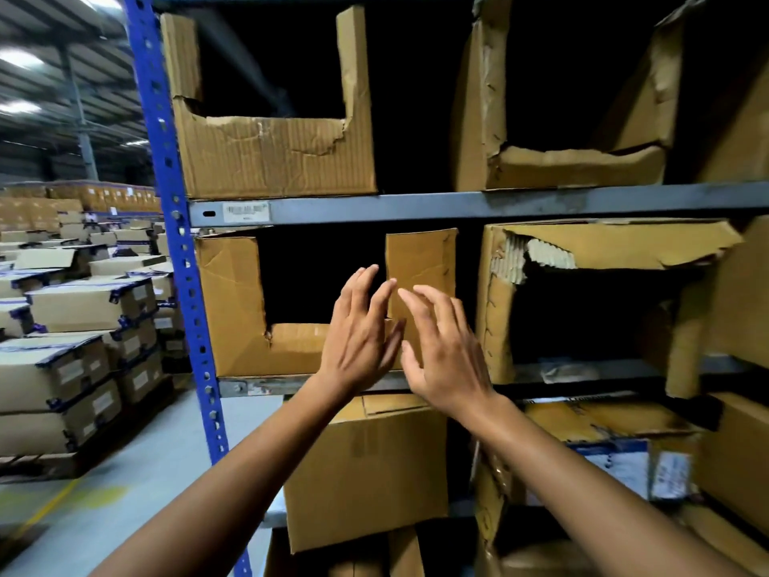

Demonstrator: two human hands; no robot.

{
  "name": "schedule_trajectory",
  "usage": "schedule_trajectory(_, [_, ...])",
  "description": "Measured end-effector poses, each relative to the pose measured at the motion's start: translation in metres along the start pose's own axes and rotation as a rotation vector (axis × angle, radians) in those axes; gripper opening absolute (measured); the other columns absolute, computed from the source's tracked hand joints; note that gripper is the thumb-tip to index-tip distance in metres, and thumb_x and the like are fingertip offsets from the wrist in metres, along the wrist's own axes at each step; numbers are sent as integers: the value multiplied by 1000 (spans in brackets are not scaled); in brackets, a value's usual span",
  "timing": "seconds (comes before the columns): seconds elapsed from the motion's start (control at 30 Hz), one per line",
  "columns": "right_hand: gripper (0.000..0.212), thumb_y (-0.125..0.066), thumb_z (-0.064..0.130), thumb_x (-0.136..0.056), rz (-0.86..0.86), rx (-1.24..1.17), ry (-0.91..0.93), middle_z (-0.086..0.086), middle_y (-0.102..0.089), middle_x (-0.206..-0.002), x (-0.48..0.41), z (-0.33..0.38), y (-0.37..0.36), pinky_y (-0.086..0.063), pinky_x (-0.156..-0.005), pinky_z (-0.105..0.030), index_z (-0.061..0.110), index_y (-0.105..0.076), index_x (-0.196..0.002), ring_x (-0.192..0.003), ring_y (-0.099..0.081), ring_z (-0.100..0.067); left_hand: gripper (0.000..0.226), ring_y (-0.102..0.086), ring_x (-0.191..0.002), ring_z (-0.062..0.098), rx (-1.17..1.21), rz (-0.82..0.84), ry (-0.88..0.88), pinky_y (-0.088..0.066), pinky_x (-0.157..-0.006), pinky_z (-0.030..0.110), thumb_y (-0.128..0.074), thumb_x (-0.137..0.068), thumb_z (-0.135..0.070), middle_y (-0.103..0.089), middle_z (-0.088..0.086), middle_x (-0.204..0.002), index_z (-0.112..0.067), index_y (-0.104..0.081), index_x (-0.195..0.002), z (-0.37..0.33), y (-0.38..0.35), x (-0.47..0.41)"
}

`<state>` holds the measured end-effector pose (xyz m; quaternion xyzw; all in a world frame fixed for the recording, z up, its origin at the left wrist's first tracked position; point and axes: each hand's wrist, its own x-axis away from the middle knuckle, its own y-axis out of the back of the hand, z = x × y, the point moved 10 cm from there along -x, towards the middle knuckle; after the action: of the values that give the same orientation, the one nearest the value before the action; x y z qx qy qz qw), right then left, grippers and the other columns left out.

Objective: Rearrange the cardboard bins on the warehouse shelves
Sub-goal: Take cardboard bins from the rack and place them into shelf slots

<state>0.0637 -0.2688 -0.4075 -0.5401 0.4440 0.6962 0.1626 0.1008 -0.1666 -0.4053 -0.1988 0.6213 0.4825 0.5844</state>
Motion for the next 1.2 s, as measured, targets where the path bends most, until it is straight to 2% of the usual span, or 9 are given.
schedule_trajectory(0.27, [66,-61,22,-80,-13,126,-142,-12,-44,-138,45,-63,100,-50,-92,-37,12,-41,-142,-119,-47,-28,56,-38,-133,38,145,1,-8,-36,-108,48,-54,-95,-33,-35,24,-145,-6,-37,-140,-111,-11,-33])
schedule_trajectory(0.43, [62,-60,25,-82,-19,194,-245,-8,-43,-137,78,-115,154,-49,-92,-35,15,-42,-141,-119,-46,-26,57,-38,-131,36,201,-5,49,-36,-108,45,-56,-92,-32,-36,21,-144,-7,-37,-140,-150,-23,-41])
schedule_trajectory(0.63, [63,-60,28,-83,4,208,-352,-7,-40,-137,102,-179,182,-47,-95,-36,15,-39,-141,-122,-43,-25,61,-35,-132,30,238,24,251,-40,-106,43,-53,-89,-37,-36,16,-143,-10,-35,-141,-140,-53,-41])
schedule_trajectory(0.73, [62,-66,22,-83,-23,184,-404,-8,-39,-137,107,-212,186,-41,-91,-27,14,-41,-140,-122,-42,-23,65,-35,-132,28,262,1,394,-40,-106,45,-57,-89,-35,-37,14,-142,-10,-31,-144,-120,-69,-39])
schedule_trajectory(0.8, [61,-67,18,-83,-45,159,-444,-9,-39,-137,106,-238,185,-39,-94,-27,13,-43,-138,-123,-42,-24,70,-34,-135,24,302,-4,468,-36,-111,41,-59,-91,-34,-35,12,-146,-10,-26,-147,-110,-85,-36])
schedule_trajectory(0.97, [66,-67,19,-86,-138,-12,-821,-11,-36,-144,112,-318,183,-35,-97,-31,14,-36,-143,-128,-41,-29,82,-45,-131,20,589,28,717,-40,-107,37,-66,-90,-32,-45,8,-145,-15,-18,-154,-90,-133,-30])
schedule_trajectory(1.07, [87,-75,47,-77,-7,-69,-946,-12,-43,-140,109,-361,160,-41,-101,-42,12,-34,-144,-126,-46,-33,74,-51,-125,16,769,50,835,-40,-109,41,-69,-85,-33,-53,2,-140,-18,-34,-149,-83,-160,-35])
schedule_trajectory(1.13, [107,-72,81,-52,124,-121,-996,-8,-59,-124,108,-389,133,-50,-93,-45,13,-48,-131,-112,-57,-30,56,-57,-114,13,903,42,900,-43,-106,44,-68,-87,-19,-61,-1,-125,-17,-47,-139,-81,-178,-38])
schedule_trajectory(1.2, [109,-66,90,-39,140,-198,-1031,-3,-66,-107,111,-415,112,-55,-85,-44,16,-58,-118,-99,-63,-26,40,-60,-106,12,915,40,953,-48,-101,43,-63,-88,-7,-64,-3,-113,-20,-56,-124,-80,-189,-40])
